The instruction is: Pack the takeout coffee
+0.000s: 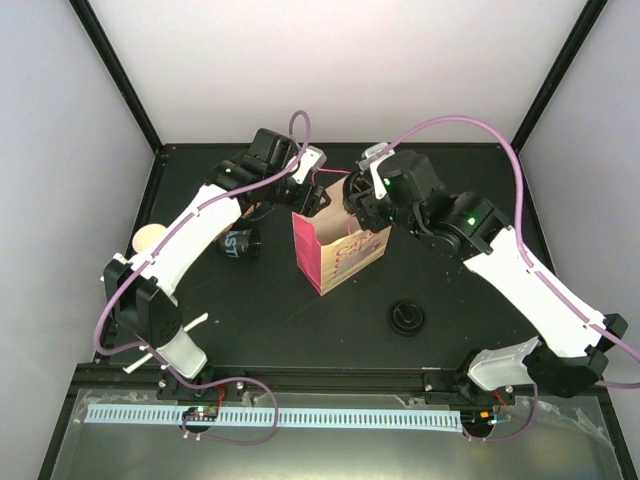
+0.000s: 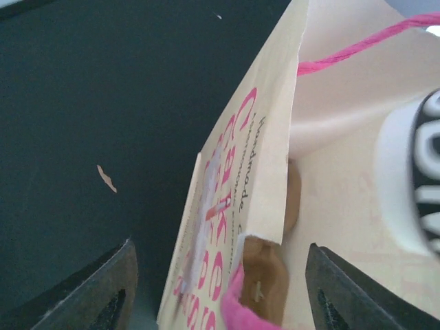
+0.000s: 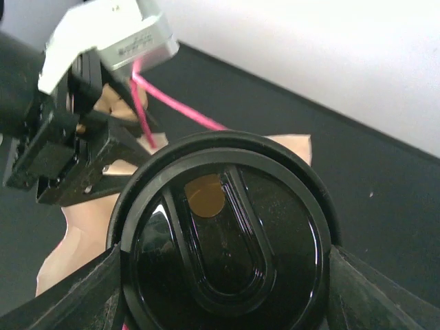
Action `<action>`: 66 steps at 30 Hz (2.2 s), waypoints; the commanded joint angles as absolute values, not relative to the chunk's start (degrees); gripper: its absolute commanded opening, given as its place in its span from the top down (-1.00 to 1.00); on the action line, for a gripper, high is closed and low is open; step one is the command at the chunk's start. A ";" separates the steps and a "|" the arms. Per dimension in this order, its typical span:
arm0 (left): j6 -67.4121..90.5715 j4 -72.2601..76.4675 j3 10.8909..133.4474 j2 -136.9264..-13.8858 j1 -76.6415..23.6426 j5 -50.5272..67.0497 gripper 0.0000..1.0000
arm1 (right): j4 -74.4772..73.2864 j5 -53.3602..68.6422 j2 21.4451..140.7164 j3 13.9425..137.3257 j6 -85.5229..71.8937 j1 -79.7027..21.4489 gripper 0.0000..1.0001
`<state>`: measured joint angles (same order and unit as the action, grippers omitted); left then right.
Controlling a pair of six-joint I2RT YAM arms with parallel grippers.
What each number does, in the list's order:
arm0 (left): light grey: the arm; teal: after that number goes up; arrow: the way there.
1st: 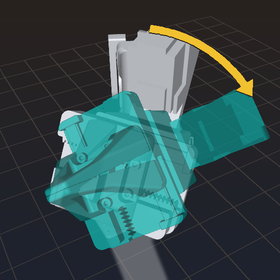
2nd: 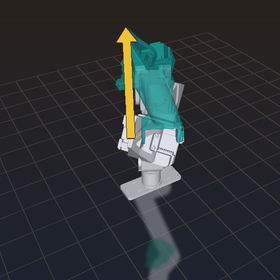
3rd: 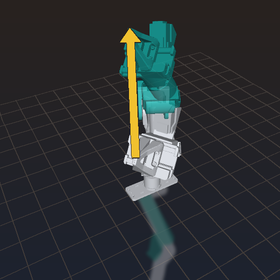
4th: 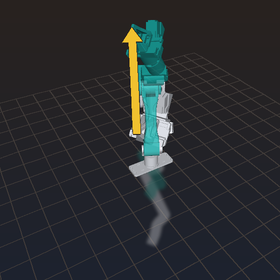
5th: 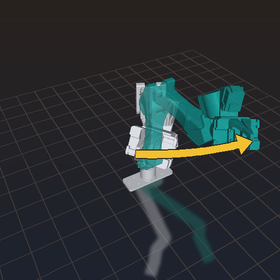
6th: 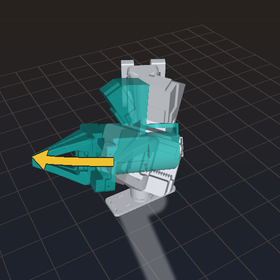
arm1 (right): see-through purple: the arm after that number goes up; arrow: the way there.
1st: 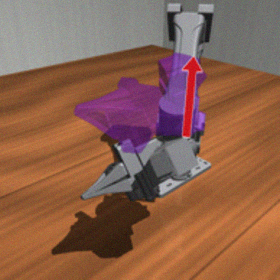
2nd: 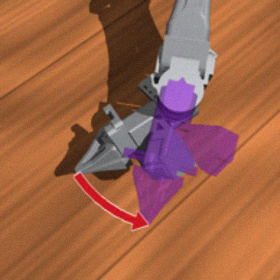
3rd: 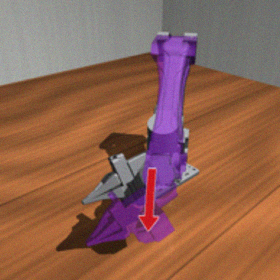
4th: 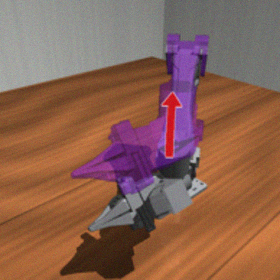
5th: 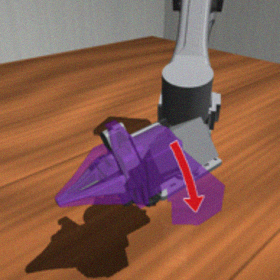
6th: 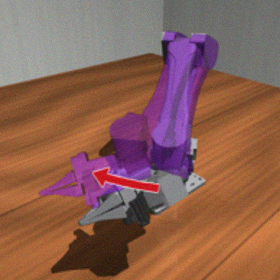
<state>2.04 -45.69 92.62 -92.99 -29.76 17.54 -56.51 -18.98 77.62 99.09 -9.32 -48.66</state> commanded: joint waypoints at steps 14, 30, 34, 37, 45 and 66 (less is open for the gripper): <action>-5.62 -48.29 96.51 -91.52 -32.25 7.57 0.68 | -51.49 -11.88 71.22 87.85 -6.31 -48.49 -0.21; -26.21 -34.62 81.92 -79.27 -38.79 12.88 0.97 | -48.25 -1.03 63.84 78.77 9.09 -48.51 -0.15; -27.64 -33.35 78.78 -76.79 -39.48 13.09 0.97 | -47.11 3.68 61.72 74.96 18.59 -48.51 -0.15; -29.07 -33.24 76.45 -75.09 -40.19 13.80 0.97 | -44.59 4.68 58.92 70.18 24.97 -48.98 -0.11; -29.44 -32.45 72.22 -70.52 -42.70 13.37 0.97 | -42.76 8.76 51.22 59.39 40.36 -53.01 0.01; -23.56 -31.99 66.28 -63.75 -59.98 -1.23 0.97 | -34.86 -15.60 54.25 47.18 48.06 -71.09 0.06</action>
